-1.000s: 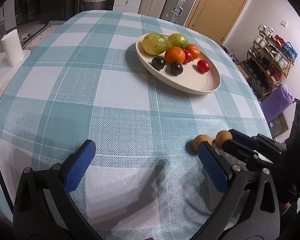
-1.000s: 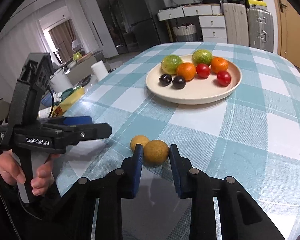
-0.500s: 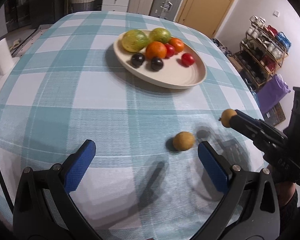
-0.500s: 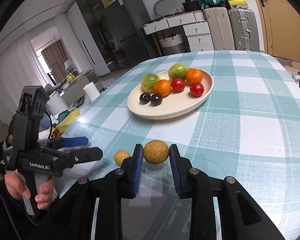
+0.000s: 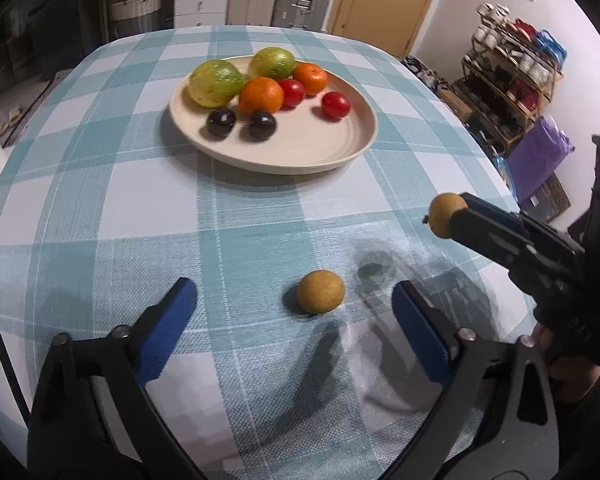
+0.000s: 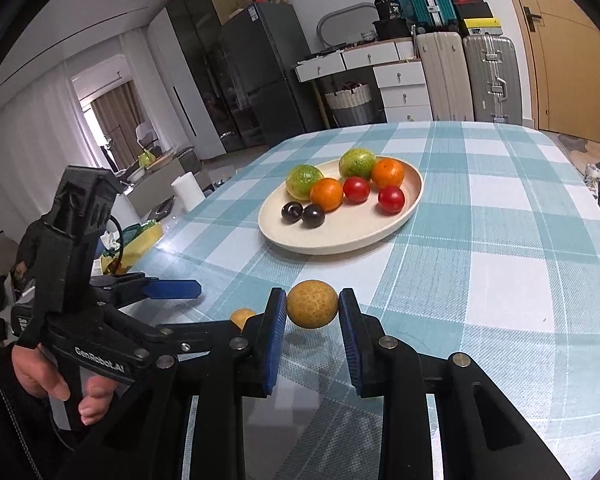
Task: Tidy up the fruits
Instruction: 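Grasp a kiwi with the right gripper while the left grasps the other kiwi, then carry both kiwis onto the cream plate and open both grippers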
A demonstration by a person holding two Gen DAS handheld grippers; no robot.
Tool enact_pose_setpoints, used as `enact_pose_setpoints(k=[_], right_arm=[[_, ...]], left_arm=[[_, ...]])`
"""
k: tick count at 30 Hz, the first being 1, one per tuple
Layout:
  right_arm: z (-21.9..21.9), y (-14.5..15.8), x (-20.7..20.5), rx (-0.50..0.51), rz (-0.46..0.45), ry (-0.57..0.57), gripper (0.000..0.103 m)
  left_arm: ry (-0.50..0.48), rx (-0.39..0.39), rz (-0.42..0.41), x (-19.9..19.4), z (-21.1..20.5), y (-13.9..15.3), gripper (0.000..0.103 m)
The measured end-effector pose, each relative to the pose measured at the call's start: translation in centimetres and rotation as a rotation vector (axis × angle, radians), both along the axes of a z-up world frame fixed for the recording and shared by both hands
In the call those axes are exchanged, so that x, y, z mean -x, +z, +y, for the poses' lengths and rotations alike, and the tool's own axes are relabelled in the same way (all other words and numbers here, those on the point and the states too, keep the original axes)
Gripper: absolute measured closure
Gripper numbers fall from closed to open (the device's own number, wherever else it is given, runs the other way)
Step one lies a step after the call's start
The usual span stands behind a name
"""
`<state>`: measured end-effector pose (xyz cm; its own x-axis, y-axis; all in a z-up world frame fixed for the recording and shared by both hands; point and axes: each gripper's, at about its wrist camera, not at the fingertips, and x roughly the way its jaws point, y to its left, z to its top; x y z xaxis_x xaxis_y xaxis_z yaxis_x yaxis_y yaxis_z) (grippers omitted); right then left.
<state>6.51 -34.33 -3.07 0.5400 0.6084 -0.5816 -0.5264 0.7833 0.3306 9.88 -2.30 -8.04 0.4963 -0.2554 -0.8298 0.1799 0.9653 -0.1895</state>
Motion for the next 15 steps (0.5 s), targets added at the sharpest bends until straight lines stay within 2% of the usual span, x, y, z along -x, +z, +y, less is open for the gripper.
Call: enact_pose_setpoints(k=[1,4,5,6,8,11,15], right_arm=[[-0.2,0.0,0.0,-0.004,-0.002,-0.002,0.075],[-0.5,0.1,-0.1,-0.021,0.002,-0.002,0.075],[-0.6,0.1,-0.1,-0.025,0.002,-0.001,0.075],[-0.6,0.2,-0.1,-0.026,0.0,0.0,0.075],[-0.6,0.3,-0.1,-0.03,-0.003,0.005,0.075],[-0.7,0.3,-0.2,-0.034,-0.006,0.009,0.075],[-0.8,0.2,-0.4,-0.039,0.003,0.008,0.075]], left_arm=[[-0.01,-0.005,-0.002,0.0,-0.2,0.0,0.017],[-0.034,-0.03,-0.001,-0.2,-0.9,-0.1,0.04],[-0.047,-0.04,0.006,-0.3,-1.1,-0.2,0.056],[-0.059,-0.037,0.012,-0.3,-1.3,-0.3,0.067],[-0.085,-0.028,0.025,-0.4,-1.7,-0.5,0.079],[-0.114,-0.012,0.031,-0.4,-2.0,-0.6,0.079],[-0.107,0.008,0.039,-0.8,-1.6,-0.6,0.079]])
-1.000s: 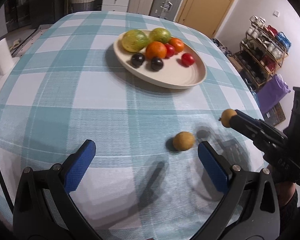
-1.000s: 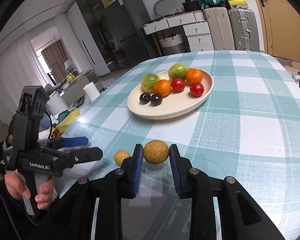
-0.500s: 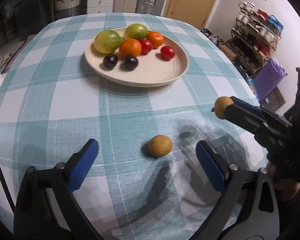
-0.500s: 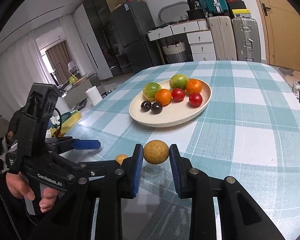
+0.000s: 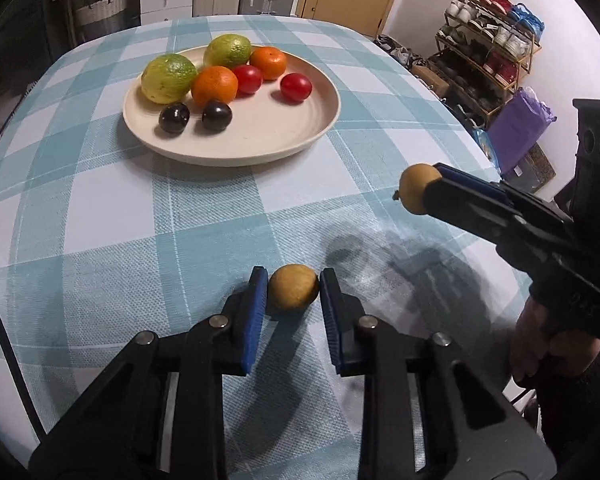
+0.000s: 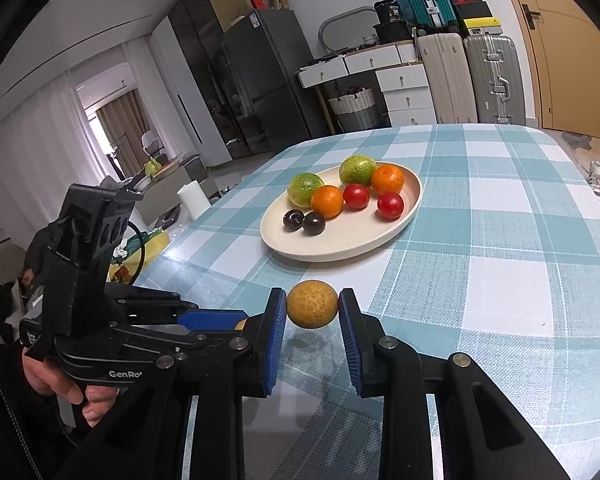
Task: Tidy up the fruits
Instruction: 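Carry both kiwis onto the cream plate and open both grippers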
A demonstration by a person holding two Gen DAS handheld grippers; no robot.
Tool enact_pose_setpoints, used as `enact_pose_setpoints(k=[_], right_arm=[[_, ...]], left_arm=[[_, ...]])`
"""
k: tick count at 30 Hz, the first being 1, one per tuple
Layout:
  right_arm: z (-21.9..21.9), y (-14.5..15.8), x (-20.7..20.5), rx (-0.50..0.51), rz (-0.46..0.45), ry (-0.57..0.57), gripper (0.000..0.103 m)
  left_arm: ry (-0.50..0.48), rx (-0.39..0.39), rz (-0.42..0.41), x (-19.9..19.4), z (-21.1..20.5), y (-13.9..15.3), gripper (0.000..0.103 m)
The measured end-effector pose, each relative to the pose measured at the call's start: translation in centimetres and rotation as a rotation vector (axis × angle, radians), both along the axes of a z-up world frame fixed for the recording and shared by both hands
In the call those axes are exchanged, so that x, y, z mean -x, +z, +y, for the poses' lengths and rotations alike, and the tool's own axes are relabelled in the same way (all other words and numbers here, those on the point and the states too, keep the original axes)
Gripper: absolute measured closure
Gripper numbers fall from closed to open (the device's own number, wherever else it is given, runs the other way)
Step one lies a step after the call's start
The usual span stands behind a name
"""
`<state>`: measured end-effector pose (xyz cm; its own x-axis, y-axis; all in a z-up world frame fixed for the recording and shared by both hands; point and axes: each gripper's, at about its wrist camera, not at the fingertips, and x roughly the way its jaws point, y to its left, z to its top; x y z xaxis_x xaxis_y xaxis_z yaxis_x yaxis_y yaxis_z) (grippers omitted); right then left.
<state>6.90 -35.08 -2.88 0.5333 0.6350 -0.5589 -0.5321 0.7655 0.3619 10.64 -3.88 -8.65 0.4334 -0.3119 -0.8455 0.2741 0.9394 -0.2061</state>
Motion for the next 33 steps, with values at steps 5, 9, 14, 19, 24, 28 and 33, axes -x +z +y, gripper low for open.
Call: enact_pose_setpoints(k=[5,9,14,19,24,28,33], right_arm=[[0.2,0.0,-0.6,-0.011,0.01,0.006,0.075],[0.5,0.2,-1.2,-0.009,0.007,0.01,0.075],[0.8,-0.4,-2.1,-0.009,0.029,0.011,0.075],[1.3,-0.6,-3.4,-0.002,0.038,0.008,0.075],[1.8,-0.2,-4.7,0.005,0.031,0.009,0.075],[2.0,0.1,-6.0,0.005,0.029,0.005,0.075],[2.3,0.3,-7.7,0.009,0.029,-0.006,0.075]], left_arm=[[0.018,0.097,0.041,-0.9,1.3,0.2,0.079],[0.045,0.136,0.005,-1.5,2.5,1.5,0.079],[0.036,0.129,-0.062,-3.0,2.9,3.5,0.079],[0.038,0.138,-0.102,-5.4,2.9,4.9,0.079],[0.033,0.142,-0.117,-7.6,2.3,5.5,0.079],[0.022,0.144,-0.109,-9.2,1.7,5.6,0.079],[0.026,0.164,-0.088,-11.2,1.4,5.3,0.079]])
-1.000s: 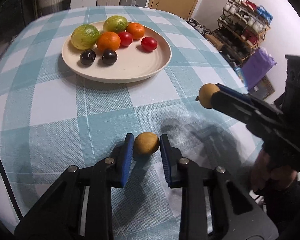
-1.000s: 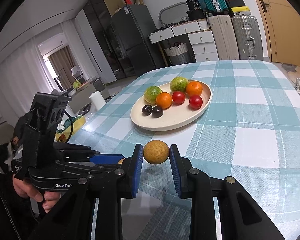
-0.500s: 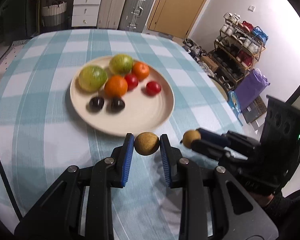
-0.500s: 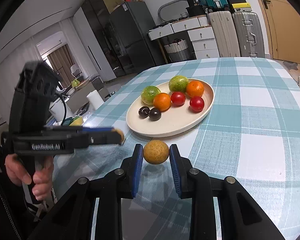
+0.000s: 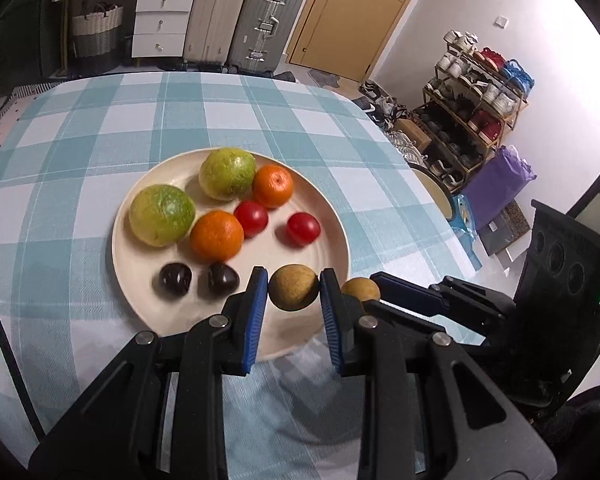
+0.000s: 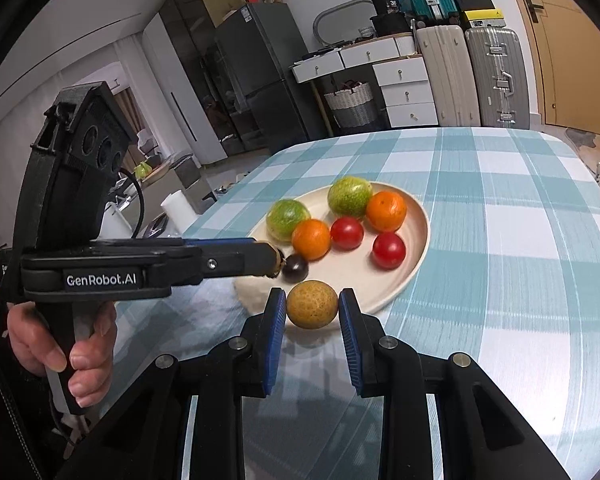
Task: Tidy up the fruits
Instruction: 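Carry both kiwis onto the cream plate and open both grippers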
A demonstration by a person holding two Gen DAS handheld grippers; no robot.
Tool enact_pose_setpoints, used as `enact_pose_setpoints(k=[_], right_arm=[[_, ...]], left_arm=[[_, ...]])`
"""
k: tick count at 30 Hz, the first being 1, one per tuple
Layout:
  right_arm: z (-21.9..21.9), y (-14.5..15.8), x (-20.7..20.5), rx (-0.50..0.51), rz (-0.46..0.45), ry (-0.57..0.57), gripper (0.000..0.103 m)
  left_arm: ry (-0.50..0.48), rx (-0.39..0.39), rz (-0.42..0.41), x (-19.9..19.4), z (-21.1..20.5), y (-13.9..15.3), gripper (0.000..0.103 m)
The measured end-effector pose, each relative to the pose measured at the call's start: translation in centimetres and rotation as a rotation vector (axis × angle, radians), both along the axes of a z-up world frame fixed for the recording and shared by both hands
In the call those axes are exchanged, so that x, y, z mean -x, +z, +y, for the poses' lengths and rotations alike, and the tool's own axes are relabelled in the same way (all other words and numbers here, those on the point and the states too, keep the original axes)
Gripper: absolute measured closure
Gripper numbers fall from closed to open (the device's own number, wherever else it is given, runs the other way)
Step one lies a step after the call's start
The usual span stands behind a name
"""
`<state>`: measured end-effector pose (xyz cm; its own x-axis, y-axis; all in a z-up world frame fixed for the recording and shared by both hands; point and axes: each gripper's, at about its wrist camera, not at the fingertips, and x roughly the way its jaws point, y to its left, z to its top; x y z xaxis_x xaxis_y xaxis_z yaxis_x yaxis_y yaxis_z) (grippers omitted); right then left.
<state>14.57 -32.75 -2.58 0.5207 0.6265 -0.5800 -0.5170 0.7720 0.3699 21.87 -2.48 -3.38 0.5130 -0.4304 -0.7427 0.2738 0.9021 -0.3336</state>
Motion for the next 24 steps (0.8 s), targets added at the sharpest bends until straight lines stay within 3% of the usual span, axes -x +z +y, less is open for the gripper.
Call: enact_pose_setpoints(k=[10,24], right_arm=[[0.6,-0.1,-3.1,0.023,0.016,-0.013,0.075],[0.9,-1.3,-5.2,0.03,0.048,-0.025,0.075]], left_arm=[[0.004,0.044,0.06,-3.7,-0.1,-1.3,0.079],[0.003,0.011,0.078,-5.9,-1.2,-2.3,0.078]])
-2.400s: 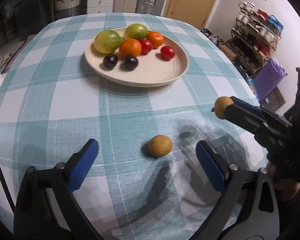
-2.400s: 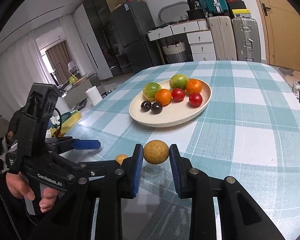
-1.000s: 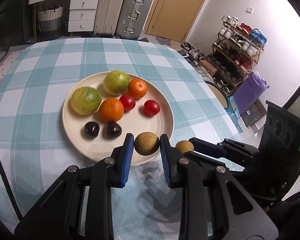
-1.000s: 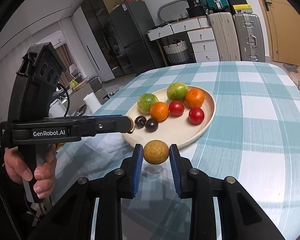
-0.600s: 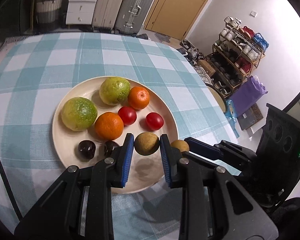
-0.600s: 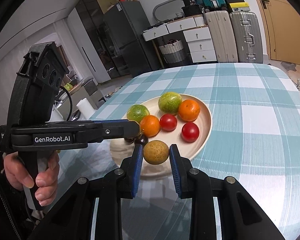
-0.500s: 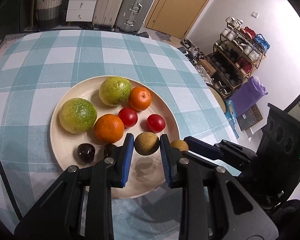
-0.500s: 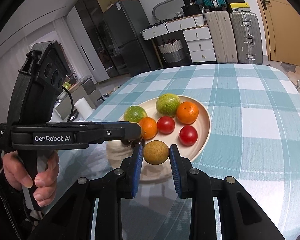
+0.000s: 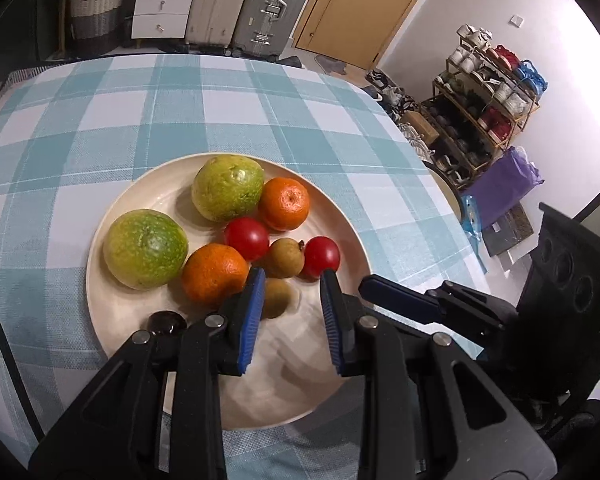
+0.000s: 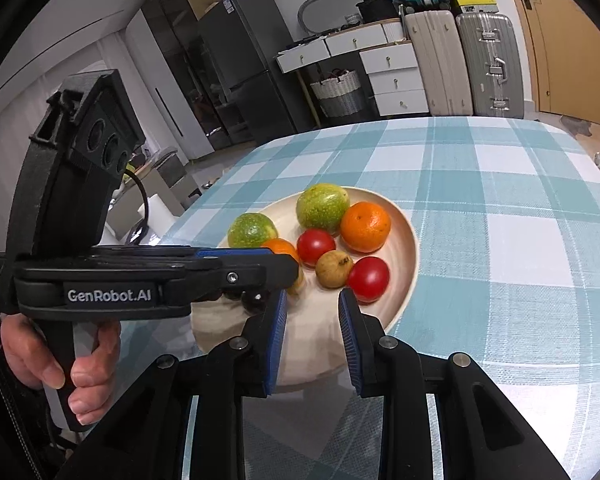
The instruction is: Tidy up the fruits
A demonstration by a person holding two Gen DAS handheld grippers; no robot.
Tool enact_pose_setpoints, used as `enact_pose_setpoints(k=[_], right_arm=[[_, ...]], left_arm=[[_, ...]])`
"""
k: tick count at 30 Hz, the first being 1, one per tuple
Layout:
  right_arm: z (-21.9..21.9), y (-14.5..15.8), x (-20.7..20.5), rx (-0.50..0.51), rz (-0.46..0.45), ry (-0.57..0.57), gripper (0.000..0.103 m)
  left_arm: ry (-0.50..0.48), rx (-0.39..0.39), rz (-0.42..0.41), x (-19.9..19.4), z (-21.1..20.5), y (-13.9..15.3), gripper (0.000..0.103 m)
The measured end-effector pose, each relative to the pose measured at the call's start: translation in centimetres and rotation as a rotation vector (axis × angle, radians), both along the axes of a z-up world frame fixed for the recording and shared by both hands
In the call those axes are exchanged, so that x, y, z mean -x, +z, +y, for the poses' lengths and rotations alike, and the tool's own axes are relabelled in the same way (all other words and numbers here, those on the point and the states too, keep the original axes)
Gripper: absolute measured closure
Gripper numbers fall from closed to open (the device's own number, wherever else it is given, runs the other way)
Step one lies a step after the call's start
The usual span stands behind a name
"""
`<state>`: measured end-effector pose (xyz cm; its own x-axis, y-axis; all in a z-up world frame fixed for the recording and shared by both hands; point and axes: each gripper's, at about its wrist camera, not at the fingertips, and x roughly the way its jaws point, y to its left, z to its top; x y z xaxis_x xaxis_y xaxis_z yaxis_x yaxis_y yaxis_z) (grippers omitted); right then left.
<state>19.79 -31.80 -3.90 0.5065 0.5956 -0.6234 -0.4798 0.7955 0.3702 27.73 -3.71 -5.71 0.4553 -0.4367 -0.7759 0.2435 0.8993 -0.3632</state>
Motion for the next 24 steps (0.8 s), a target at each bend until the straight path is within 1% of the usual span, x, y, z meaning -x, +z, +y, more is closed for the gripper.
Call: enact_pose_setpoints(k=[6,11,14,16,17,18,22,23,24], right_arm=[[-0.9,0.4,0.6,0.005,-0.003,-0.028,0.075],[-1.6,1.2,1.6,0.005,-0.024,-0.054,0.071],[-1.9,1.9,2.2,0.005,-0.042,-0.072,0.068],[-2.1,2.6,2.7,-0.005,-0.06,-0.078,0.062],[-2.2,3.0,3.0,-0.007,-0.074,-0.084,0.061],[-2.2,3.3,3.3,-0.008,-0.084,-0.087,0.058],[-2.0,4.7,4.4,-0.018,-0.126,-0.088,0.055],[-1.9,5.0,4.7,-0.019,-0.137,-0.088,0.054],[-1.9,5.3,5.0,-0.019,-0.147,-0.092,0.053]], left_arm=[[0.024,0.0,-0.024,0.6,0.6,0.9,0.076],[0.053,-0.005,-0.049,2.0,1.4,2.0,0.076],[0.07,-0.023,-0.073,3.1,1.8,2.8,0.076],[0.084,-0.033,-0.095,3.9,2.2,3.3,0.071],[0.094,-0.042,-0.109,4.4,2.3,3.7,0.066],[0.105,-0.055,-0.128,4.9,2.5,4.1,0.063],[0.149,-0.079,-0.18,6.6,3.3,5.3,0.062],[0.157,-0.085,-0.189,6.9,3.4,5.5,0.06],[0.166,-0.092,-0.201,7.3,3.5,5.7,0.055]])
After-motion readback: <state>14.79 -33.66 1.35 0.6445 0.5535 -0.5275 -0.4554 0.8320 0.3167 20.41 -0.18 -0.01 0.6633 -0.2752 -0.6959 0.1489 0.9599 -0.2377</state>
